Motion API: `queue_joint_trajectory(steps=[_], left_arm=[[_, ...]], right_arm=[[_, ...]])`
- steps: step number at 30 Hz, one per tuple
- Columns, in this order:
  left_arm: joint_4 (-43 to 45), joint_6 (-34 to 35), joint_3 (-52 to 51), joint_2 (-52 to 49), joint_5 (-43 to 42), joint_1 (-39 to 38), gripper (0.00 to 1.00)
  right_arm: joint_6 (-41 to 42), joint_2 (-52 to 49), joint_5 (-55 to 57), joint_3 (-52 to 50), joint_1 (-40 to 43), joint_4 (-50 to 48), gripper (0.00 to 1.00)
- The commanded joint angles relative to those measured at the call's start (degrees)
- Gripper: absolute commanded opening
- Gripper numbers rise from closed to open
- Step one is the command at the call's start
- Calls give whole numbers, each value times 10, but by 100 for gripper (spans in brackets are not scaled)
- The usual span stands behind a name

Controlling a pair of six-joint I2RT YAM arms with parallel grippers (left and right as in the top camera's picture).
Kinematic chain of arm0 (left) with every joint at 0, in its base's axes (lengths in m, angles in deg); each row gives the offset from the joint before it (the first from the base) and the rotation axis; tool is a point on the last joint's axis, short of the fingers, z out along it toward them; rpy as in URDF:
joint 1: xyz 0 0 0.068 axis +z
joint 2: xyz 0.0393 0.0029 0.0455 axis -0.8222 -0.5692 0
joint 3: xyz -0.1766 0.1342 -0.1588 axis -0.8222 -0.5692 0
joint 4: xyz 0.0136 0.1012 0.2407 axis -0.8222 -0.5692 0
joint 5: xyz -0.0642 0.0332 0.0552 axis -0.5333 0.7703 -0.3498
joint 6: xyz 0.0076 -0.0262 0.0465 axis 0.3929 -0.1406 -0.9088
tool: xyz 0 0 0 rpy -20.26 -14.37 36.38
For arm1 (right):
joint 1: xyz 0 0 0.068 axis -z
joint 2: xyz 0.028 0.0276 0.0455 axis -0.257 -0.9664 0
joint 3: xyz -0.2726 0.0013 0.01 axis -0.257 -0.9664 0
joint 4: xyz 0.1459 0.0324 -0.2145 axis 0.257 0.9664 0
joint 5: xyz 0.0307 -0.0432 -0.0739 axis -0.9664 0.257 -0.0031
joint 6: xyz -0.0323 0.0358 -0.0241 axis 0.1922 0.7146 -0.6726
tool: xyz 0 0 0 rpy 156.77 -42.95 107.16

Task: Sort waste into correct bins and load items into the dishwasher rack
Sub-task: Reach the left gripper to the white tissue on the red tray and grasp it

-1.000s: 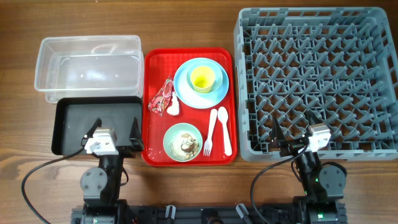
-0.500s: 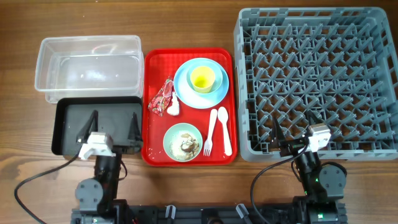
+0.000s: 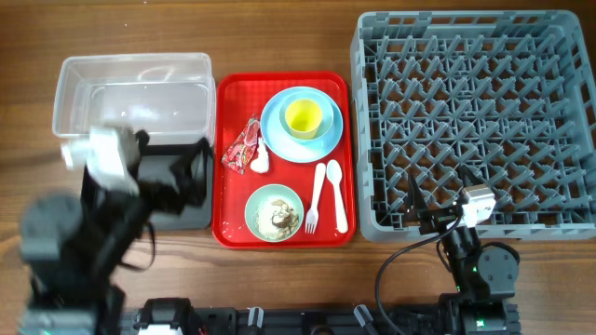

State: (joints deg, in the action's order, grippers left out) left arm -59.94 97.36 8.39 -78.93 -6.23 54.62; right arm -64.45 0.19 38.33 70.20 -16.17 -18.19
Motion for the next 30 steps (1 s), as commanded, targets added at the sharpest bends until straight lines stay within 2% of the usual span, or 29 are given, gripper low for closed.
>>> queue_joint_trajectory(steps=[1, 4, 5, 6, 7, 10, 16, 18, 21, 30], left_arm=[[-119, 4, 154, -162, -73, 1, 100], [-170, 3, 189, -274, -111, 1, 100], [-190, 4, 189, -302, -119, 1, 84], [-208, 3, 189, -330, -118, -2, 15], [-219, 4, 188, -350, -118, -5, 4], [-244, 17, 185, -433, -86, -70, 4], [-213, 129, 185, -525, 177, -213, 4], [-188, 169, 185, -572, 249, -252, 27], [-172, 169, 185, -624, 249, -264, 38], [-117, 166, 185, -726, 249, -246, 41]], right_arm=[[7, 3, -5, 0, 2, -4, 100], [7, 3, -5, 0, 2, -4, 100], [8, 3, -5, 0, 2, -4, 100], [7, 3, -5, 0, 2, -4, 100], [8, 3, -5, 0, 2, -4, 100], [8, 3, -5, 0, 2, -4, 100], [8, 3, -5, 0, 2, -4, 99], [7, 3, -5, 0, 2, -4, 100], [8, 3, -5, 0, 2, -4, 100], [8, 3, -5, 0, 2, -4, 100]])
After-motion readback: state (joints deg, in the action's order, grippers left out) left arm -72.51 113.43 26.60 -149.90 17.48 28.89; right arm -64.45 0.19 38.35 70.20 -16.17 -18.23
